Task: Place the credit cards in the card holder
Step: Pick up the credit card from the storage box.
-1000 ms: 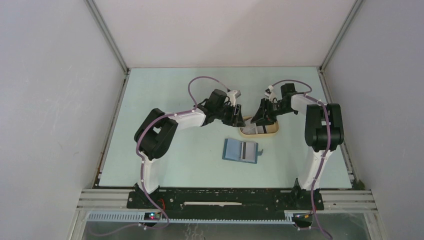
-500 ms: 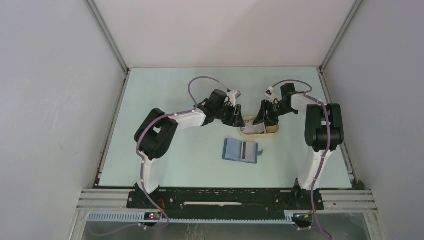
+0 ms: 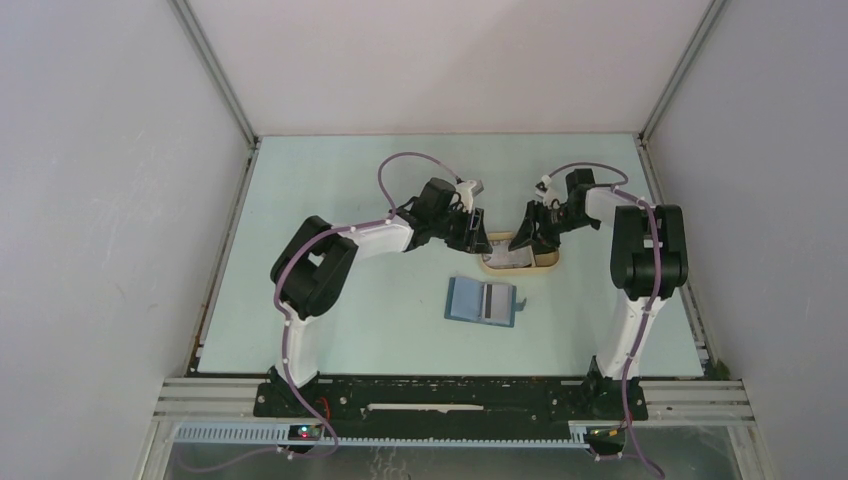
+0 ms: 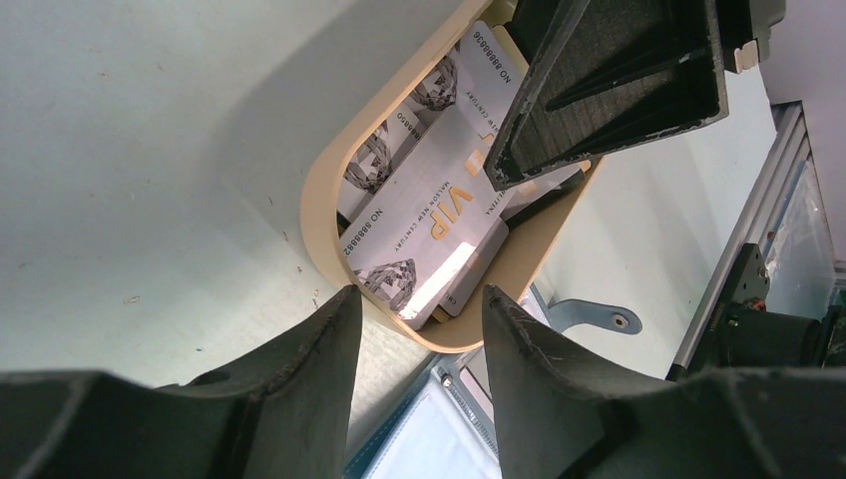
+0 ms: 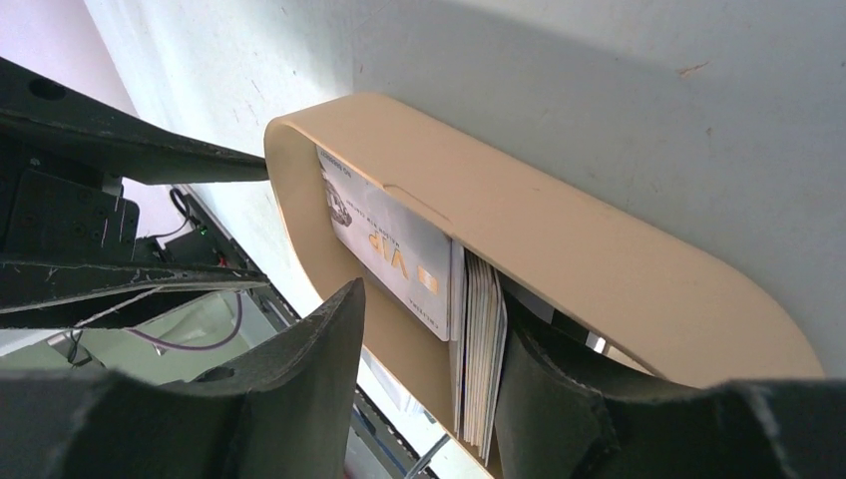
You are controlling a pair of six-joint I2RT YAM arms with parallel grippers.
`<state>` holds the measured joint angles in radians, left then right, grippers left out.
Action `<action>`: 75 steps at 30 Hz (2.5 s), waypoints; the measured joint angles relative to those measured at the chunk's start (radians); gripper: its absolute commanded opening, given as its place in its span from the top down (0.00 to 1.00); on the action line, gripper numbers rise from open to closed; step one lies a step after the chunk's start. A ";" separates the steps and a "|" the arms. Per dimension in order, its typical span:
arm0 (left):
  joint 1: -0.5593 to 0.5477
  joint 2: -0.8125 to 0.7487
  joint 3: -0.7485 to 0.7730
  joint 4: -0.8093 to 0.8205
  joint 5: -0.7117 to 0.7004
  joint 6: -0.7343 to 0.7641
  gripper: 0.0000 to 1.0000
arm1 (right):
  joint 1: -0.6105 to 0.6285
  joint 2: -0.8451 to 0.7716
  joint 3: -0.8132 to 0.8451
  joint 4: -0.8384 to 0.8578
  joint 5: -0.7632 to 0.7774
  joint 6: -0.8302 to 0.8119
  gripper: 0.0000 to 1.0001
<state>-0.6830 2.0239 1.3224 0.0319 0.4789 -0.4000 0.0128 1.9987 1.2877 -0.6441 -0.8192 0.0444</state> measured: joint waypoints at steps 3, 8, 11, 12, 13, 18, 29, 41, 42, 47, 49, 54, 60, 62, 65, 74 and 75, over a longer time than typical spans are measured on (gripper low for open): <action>0.000 0.000 0.000 0.000 0.000 0.000 0.47 | 0.000 0.001 0.002 -0.011 -0.002 -0.006 0.47; 0.000 0.000 0.000 0.000 0.000 0.000 0.47 | -0.027 0.001 0.003 -0.020 -0.008 -0.013 0.48; 0.000 0.000 0.000 0.000 0.000 0.000 0.47 | -0.053 0.000 0.004 -0.023 -0.016 -0.013 0.48; 0.000 0.000 0.000 0.000 0.000 0.000 0.47 | -0.060 0.000 0.004 -0.023 -0.020 -0.014 0.48; 0.000 0.000 0.000 0.000 0.000 0.000 0.47 | -0.064 -0.001 0.004 -0.024 -0.021 -0.014 0.48; 0.000 0.000 0.000 0.000 0.000 0.000 0.47 | -0.083 -0.006 0.004 -0.030 -0.028 -0.016 0.50; 0.000 0.000 0.000 0.000 0.000 0.001 0.48 | -0.107 -0.029 0.006 -0.037 -0.025 -0.020 0.61; 0.000 0.000 0.000 -0.001 0.000 0.001 0.48 | -0.132 -0.030 0.008 -0.048 0.012 -0.023 0.91; 0.000 0.000 0.000 0.000 0.000 0.001 0.48 | -0.135 -0.030 0.008 -0.048 0.016 -0.022 0.93; 0.000 0.000 0.000 0.000 0.000 0.008 0.47 | -0.146 -0.039 0.008 -0.052 0.047 -0.022 0.98; 0.000 0.000 0.000 0.002 0.000 0.008 0.45 | -0.149 -0.052 0.008 -0.053 0.060 -0.023 0.99; 0.000 -0.008 -0.014 0.034 -0.001 0.007 0.39 | -0.158 -0.113 0.008 -0.055 0.089 -0.029 1.00; 0.002 -0.072 -0.094 0.124 -0.005 0.007 0.33 | -0.172 -0.183 0.008 -0.056 0.102 -0.079 1.00; 0.004 -0.096 -0.121 0.155 -0.005 0.007 0.33 | -0.178 -0.203 0.008 -0.063 0.089 -0.106 1.00; 0.008 -0.142 -0.177 0.214 -0.008 0.007 0.32 | -0.185 -0.229 0.007 -0.082 0.044 -0.156 1.00; 0.012 -0.382 -0.474 0.546 -0.012 -0.011 0.21 | -0.169 -0.348 0.002 -0.187 -0.216 -0.369 1.00; 0.012 -0.402 -0.505 0.597 0.000 -0.023 0.21 | -0.162 -0.372 -0.002 -0.194 -0.240 -0.390 1.00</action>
<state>-0.6708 1.6215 0.8173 0.6292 0.4789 -0.4225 -0.1490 1.6268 1.2858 -0.8379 -1.0595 -0.3454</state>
